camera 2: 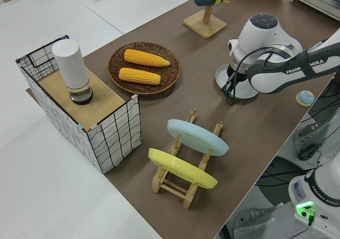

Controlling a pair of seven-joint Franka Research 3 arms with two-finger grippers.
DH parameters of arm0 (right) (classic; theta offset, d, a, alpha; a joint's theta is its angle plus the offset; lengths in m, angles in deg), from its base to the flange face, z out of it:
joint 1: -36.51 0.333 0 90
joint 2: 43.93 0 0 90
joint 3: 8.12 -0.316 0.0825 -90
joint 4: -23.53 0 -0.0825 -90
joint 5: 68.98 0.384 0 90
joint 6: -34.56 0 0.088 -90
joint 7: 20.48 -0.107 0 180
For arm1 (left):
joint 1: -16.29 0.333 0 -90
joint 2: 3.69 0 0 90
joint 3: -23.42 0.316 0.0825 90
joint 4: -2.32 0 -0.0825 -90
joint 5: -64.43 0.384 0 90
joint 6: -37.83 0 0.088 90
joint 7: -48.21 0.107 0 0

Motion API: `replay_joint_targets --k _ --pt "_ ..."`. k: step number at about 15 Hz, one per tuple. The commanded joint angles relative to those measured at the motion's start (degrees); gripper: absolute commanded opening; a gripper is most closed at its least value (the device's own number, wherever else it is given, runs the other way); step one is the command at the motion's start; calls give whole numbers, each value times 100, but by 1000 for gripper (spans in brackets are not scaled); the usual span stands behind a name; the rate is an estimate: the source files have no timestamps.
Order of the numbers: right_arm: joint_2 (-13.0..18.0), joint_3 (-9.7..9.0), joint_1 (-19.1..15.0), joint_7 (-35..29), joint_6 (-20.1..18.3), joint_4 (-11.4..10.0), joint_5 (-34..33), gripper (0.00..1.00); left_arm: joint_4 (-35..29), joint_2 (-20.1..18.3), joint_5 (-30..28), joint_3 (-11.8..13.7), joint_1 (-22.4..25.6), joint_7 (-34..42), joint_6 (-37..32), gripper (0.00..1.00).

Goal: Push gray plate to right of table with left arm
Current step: 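Push the gray plate with the left gripper away from the basket, then keep pushing the gray plate with the left gripper toward the toaster oven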

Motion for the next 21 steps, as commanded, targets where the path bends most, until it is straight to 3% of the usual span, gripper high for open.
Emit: replay_joint_targets --k 1,12,16,21 --pt "43 -32 -63 14 -69 5 46 983 136 404 -138 -24 -559 -544 224 0" --pt "43 -32 -63 6 -69 -3 46 983 1331 1370 -50 -15 -2519 -2891 206 0" --pt "43 -32 -63 14 -69 -3 46 983 1692 1617 -15 -7 -2968 -3410 206 0" --pt "43 -32 -63 15 -69 5 46 983 2184 2030 564 -15 -3346 -4393 197 0"
